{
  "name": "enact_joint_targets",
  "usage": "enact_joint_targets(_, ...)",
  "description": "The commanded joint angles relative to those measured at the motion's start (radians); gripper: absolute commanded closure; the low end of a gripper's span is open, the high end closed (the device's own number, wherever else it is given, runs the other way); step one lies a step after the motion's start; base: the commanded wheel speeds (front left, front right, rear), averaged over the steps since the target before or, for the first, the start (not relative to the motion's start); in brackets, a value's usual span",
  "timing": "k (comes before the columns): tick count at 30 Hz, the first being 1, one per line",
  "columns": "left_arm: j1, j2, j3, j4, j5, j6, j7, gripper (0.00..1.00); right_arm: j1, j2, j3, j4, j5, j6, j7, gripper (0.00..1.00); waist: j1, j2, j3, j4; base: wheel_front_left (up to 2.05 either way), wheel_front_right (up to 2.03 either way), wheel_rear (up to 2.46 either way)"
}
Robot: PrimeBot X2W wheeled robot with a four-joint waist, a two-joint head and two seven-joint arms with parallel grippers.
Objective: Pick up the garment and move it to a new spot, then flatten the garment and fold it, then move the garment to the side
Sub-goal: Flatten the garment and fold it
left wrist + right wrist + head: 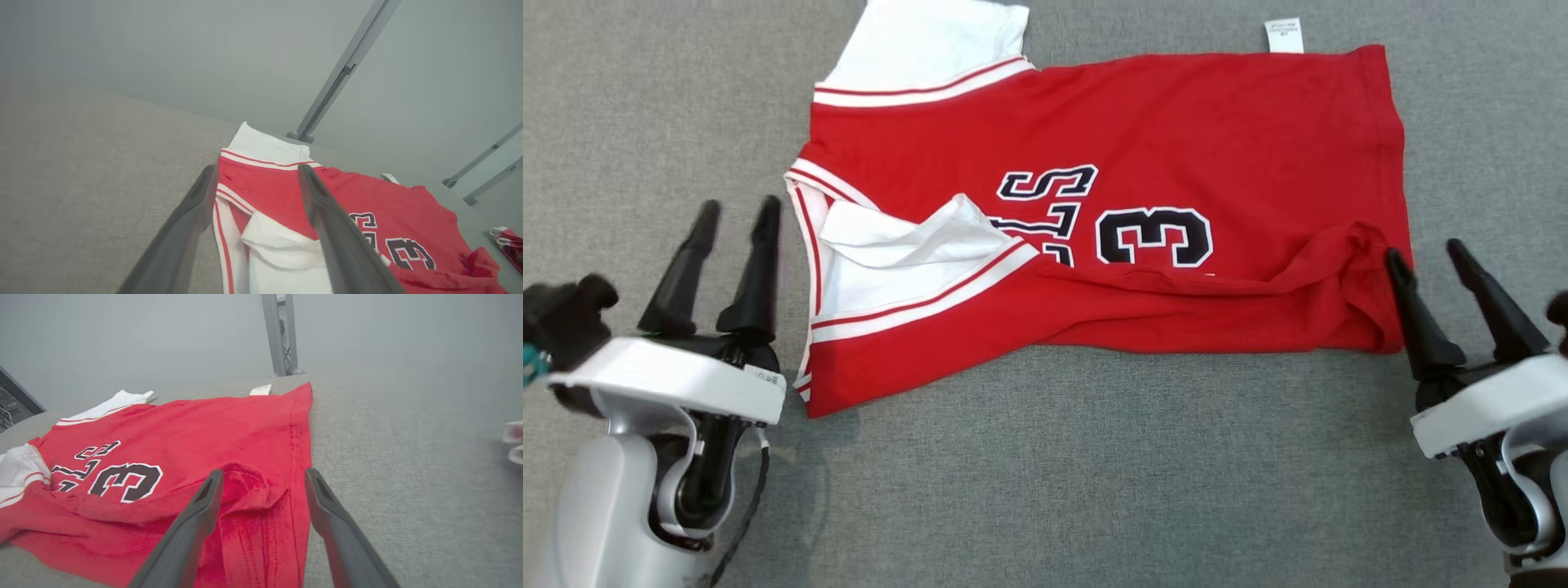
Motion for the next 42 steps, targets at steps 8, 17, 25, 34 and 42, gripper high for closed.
enact_joint_targets(8,0.074,-0.024,0.024,-0.051,0.205,0.126,-0.212,0.00,0.084,0.110,-0.103,-0.090,-0.187,0.000,-0.212,0.00,0.0000,0.0000,-0.078,-0.011,0.00,0.00,0.00)
enact_joint_targets(17,0.147,0.013,-0.022,-0.040,0.428,0.168,-0.236,0.00,0.163,0.151,-0.136,-0.112,-0.275,0.000,-0.236,0.00,0.0000,0.0000,-0.138,-0.020,0.00,0.00,0.00)
enact_joint_targets(25,0.175,0.008,-0.029,-0.030,0.444,0.171,-0.237,0.00,0.190,0.165,-0.150,-0.109,-0.276,0.000,-0.223,0.00,0.0000,0.0000,-0.151,-0.019,0.00,0.00,0.00)
enact_joint_targets(34,0.152,-0.003,-0.079,0.032,0.422,0.128,-0.181,0.00,0.168,0.160,-0.144,-0.073,-0.265,0.000,-0.182,0.00,0.0000,0.0000,-0.112,-0.020,0.00,0.00,0.00)
enact_joint_targets(42,0.179,-0.037,-0.099,0.145,0.352,0.104,-0.108,0.00,0.120,0.156,-0.092,0.075,-0.235,0.000,-0.175,0.00,0.0000,0.0000,-0.045,-0.021,0.00,0.00,0.00)
